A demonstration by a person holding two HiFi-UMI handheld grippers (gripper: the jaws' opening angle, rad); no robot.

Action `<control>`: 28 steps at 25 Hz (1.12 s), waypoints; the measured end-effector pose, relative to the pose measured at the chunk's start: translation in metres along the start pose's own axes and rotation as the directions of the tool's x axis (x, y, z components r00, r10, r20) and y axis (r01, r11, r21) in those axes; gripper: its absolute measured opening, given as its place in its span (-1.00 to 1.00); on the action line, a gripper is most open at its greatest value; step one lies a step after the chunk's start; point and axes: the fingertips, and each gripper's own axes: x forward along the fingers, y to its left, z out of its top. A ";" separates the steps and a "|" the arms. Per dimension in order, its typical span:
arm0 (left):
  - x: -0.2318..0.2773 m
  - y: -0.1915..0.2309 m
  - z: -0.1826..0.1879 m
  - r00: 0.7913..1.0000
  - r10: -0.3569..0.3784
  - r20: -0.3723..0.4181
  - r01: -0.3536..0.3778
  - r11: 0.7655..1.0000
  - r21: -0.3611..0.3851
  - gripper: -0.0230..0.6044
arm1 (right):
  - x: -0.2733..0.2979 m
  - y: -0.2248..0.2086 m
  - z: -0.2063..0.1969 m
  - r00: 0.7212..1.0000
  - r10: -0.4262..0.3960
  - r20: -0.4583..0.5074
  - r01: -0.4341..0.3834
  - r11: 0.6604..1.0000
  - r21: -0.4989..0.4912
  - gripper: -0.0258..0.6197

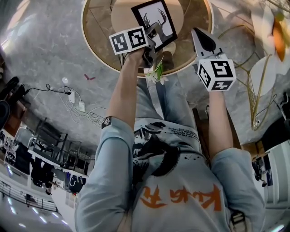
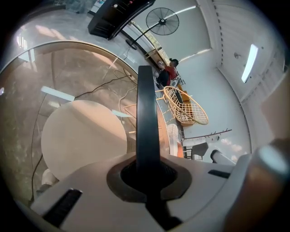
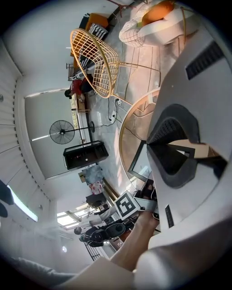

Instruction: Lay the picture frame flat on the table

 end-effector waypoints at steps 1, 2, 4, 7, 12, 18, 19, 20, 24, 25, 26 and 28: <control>0.001 0.001 -0.001 1.000 -0.001 -0.006 0.001 1.000 -0.002 -0.84 | 0.002 0.000 -0.001 1.000 0.001 -0.001 -0.001 1.000 0.005 -0.93; 0.001 0.004 -0.002 1.000 0.000 -0.012 0.000 1.000 -0.005 -0.84 | 0.004 0.001 -0.002 1.000 0.002 -0.002 -0.002 1.000 0.009 -0.93; 0.003 0.009 -0.004 1.000 0.011 -0.027 -0.011 1.000 0.001 -0.84 | 0.008 0.002 -0.004 1.000 0.004 -0.005 -0.004 1.000 0.016 -0.93; 0.003 0.017 -0.008 0.998 0.036 -0.051 -0.034 0.999 0.036 -0.80 | 0.014 0.004 -0.009 1.000 0.006 -0.010 -0.006 1.000 0.029 -0.93; 0.003 0.025 -0.011 0.995 0.058 -0.084 -0.053 0.997 0.060 -0.70 | 0.023 0.011 -0.016 1.000 0.013 -0.022 -0.012 0.999 0.045 -0.93; 0.002 0.045 -0.026 0.963 0.190 -0.189 -0.153 0.969 0.191 -0.24 | 0.027 0.017 -0.022 0.999 0.021 -0.031 -0.019 0.999 0.047 -0.93; 0.001 0.047 -0.026 0.961 0.202 -0.187 -0.163 0.966 0.203 -0.19 | 0.028 0.018 -0.022 0.999 0.022 -0.032 -0.020 0.999 0.048 -0.93; -0.001 0.049 -0.026 0.960 0.211 -0.184 -0.172 0.963 0.208 -0.13 | 0.028 0.019 -0.022 0.999 0.024 -0.032 -0.022 0.998 0.051 -0.93; -0.008 0.051 -0.028 0.959 0.223 -0.173 -0.182 0.957 0.227 0.01 | 0.025 0.020 -0.024 0.999 0.024 -0.031 -0.022 0.997 0.079 -0.93; -0.010 0.053 -0.029 0.959 0.230 -0.168 -0.187 0.954 0.235 0.03 | 0.025 0.020 -0.025 0.999 0.021 -0.031 -0.019 0.996 0.083 -0.93; -0.013 0.055 -0.030 0.957 0.238 -0.164 -0.195 0.950 0.242 0.04 | 0.025 0.020 -0.026 0.999 0.019 -0.031 -0.016 0.996 0.086 -0.93; -0.023 0.064 -0.032 0.953 0.259 -0.158 -0.215 0.945 0.247 0.06 | 0.026 0.026 -0.030 0.999 0.016 -0.029 -0.013 0.995 0.094 -0.93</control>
